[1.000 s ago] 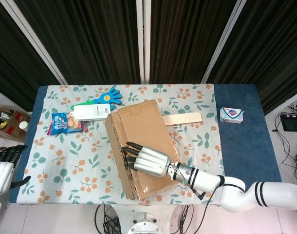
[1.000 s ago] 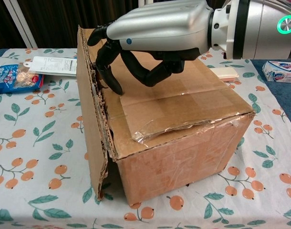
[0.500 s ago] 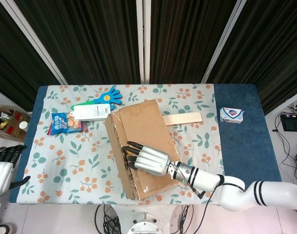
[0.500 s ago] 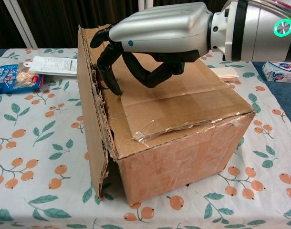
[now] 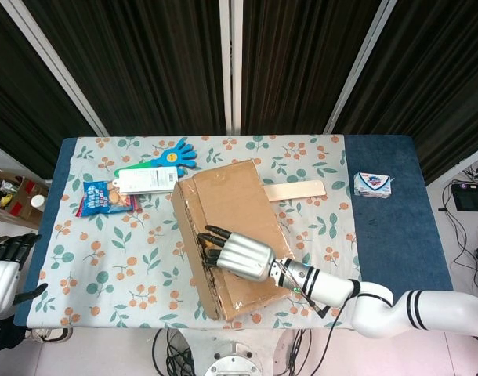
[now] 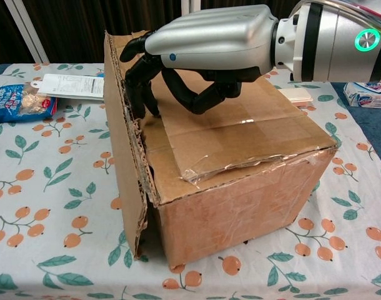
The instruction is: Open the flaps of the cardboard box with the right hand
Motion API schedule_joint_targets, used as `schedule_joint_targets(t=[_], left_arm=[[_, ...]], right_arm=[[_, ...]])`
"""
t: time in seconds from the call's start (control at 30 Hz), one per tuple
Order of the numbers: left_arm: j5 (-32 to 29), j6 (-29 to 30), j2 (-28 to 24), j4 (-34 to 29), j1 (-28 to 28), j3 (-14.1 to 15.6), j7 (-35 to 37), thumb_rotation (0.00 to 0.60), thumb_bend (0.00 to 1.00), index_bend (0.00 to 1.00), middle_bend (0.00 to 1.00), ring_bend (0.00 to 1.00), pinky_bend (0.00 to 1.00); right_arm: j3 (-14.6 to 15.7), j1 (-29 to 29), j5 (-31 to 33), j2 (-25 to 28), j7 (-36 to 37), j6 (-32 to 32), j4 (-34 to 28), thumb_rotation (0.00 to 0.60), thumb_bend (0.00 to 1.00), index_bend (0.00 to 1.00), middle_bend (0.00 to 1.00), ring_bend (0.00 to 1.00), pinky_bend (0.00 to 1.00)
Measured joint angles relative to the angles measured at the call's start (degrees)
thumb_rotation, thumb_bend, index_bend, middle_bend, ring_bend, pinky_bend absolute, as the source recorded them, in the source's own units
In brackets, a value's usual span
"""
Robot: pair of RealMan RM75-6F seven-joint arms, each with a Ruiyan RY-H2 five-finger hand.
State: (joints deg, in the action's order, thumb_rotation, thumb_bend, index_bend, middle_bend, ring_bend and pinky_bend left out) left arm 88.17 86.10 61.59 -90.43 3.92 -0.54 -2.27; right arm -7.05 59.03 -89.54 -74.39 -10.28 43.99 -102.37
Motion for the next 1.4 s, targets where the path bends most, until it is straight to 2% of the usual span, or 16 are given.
schedule_joint_targets(t=[0.17, 0.5, 0.77, 1.03, 1.2, 1.4], left_arm=[[-0.2, -0.4, 0.3, 0.0, 0.1, 0.0, -0.1, 0.6, 0.0, 0.17, 0.17, 0.16, 0.25], [-0.2, -0.3, -0.2, -0.6, 0.1, -0.1, -0.5, 0.6, 0.0, 0.17, 0.17, 0.16, 0.25], [-0.1, -0.8, -0.2, -1.2, 0.5, -0.1, -1.3, 0.6, 0.0, 0.17, 0.17, 0.16, 0.25], [0.4, -1.4, -0.2, -2.7, 1.1, -0.1, -3.0, 0.6, 0.0, 0.17, 0.17, 0.16, 0.25], [0.5, -2.0, -0.3, -3.7, 1.5, -0.1, -4.3, 0.6, 0.0, 0.17, 0.17, 0.16, 0.25], [0.5, -2.9, -0.3, -5.0, 2.2, 0.0, -6.0, 0.6, 0.0, 0.17, 0.17, 0.16, 0.25]], right_arm=[[0.0, 0.0, 0.2, 0.6, -0.4, 0.0, 0.0, 0.6, 1.0, 0.65, 0.42, 0.0, 0.0], [-1.2, -1.0, -0.4, 3.9, -0.2, 3.3, -2.4, 0.6, 1.0, 0.68, 0.44, 0.0, 0.0], [-2.1, -3.6, -1.9, 10.8, 0.5, 7.7, -5.6, 0.6, 1.0, 0.65, 0.45, 0.01, 0.0], [-2.0, -8.4, -4.5, 20.7, 4.5, 13.4, -8.3, 0.6, 1.0, 0.6, 0.45, 0.01, 0.0], [-1.1, -12.7, -6.7, 25.2, 9.3, 18.9, -7.7, 0.6, 1.0, 0.59, 0.45, 0.01, 0.0], [0.2, -17.9, -8.6, 27.9, 16.6, 25.7, -3.8, 0.6, 1.0, 0.58, 0.42, 0.01, 0.0]])
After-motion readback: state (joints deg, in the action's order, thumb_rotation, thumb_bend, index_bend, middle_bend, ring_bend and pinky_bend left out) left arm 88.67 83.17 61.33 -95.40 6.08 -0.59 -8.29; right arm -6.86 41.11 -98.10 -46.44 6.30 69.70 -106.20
